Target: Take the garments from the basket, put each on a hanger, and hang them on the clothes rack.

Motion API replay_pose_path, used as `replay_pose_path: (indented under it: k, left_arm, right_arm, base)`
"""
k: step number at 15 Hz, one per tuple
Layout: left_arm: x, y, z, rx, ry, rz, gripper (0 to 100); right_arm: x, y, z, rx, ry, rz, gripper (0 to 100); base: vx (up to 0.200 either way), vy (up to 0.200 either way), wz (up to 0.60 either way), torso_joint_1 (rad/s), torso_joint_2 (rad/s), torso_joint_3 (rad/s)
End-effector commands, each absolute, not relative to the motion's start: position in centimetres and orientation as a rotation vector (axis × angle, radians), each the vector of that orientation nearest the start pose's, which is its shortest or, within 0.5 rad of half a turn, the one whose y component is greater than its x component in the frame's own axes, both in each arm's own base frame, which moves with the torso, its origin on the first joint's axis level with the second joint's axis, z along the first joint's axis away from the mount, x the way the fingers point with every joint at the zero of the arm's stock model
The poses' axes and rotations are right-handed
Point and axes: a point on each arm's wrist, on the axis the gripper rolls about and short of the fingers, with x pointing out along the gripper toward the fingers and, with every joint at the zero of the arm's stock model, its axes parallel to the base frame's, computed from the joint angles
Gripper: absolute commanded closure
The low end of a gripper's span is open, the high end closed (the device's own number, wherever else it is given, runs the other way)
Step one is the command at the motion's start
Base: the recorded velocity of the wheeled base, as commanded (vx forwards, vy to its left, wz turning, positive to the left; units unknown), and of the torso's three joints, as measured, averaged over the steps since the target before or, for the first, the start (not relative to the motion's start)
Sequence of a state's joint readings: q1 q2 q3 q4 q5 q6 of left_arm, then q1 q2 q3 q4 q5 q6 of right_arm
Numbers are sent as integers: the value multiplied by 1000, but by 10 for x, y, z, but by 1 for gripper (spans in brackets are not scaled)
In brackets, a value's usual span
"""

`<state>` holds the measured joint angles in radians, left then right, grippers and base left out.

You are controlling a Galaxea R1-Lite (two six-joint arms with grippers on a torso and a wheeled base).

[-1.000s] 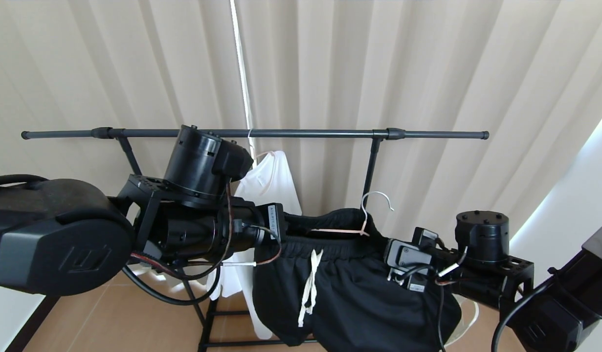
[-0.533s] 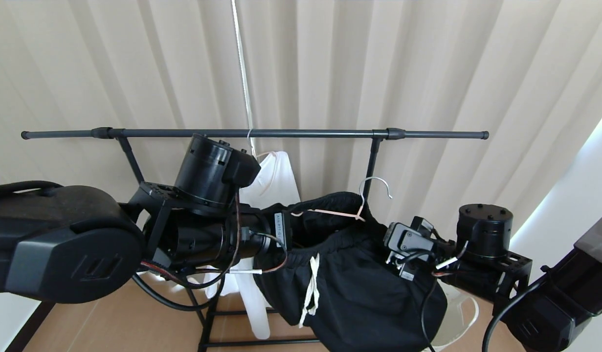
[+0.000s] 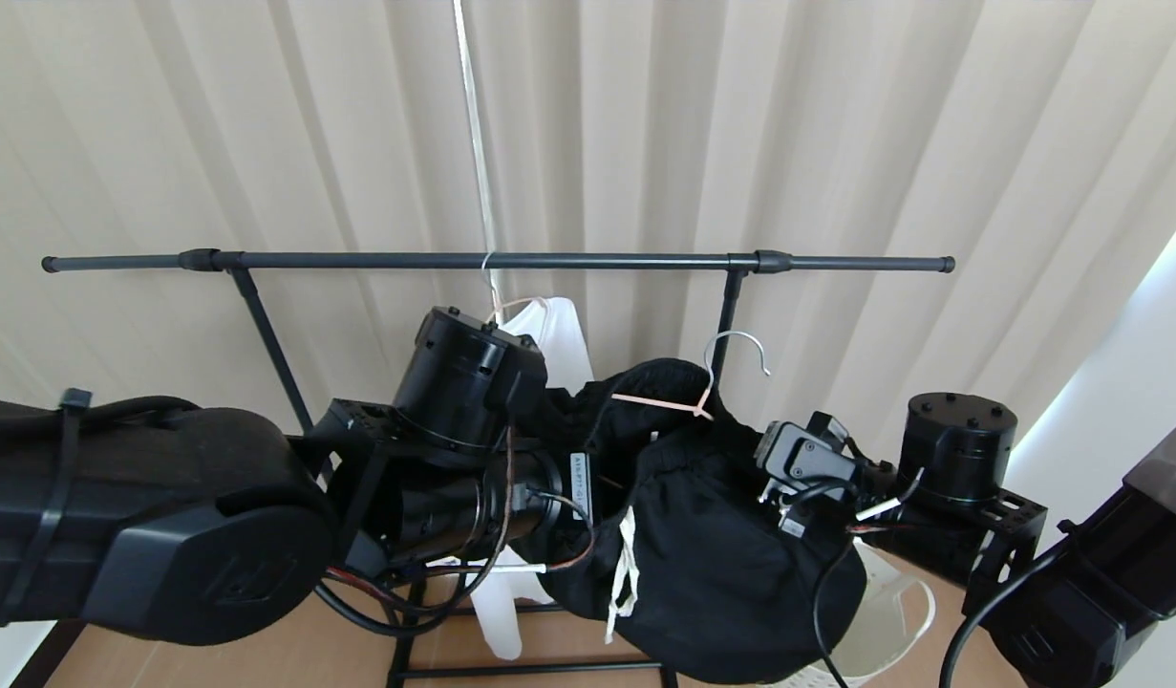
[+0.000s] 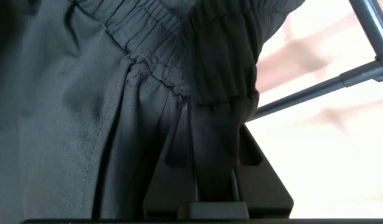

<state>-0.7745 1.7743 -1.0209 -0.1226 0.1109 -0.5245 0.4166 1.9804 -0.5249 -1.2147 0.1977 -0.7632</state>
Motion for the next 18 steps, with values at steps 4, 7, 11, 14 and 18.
replay_pose_path:
  k: [4, 7, 11, 14, 18]
  left_arm:
    - [232, -235, 152, -190, 718, -442, 100]
    - [235, -237, 153, -198, 683, -423, 100]
    - [232, -241, 150, -190, 675, -420, 100]
    - [230, -243, 149, -188, 669, -421, 100]
    - [230, -244, 149, -221, 603, -428, 100]
  right_arm:
    - [281, 135, 93, -728, -31, 695, 100]
    - [278, 135, 99, -721, -53, 703, 100]
    - [273, 139, 106, -689, -72, 712, 100]
    - [271, 143, 110, -683, -102, 715, 100]
    - [266, 146, 113, -678, -145, 716, 100]
  base:
    - [0, 0, 0, 0, 0, 0]
    - [0, 0, 0, 0, 0, 0]
    - [0, 0, 0, 0, 0, 0]
    - [0, 0, 0, 0, 0, 0]
    - [0, 0, 0, 0, 0, 0]
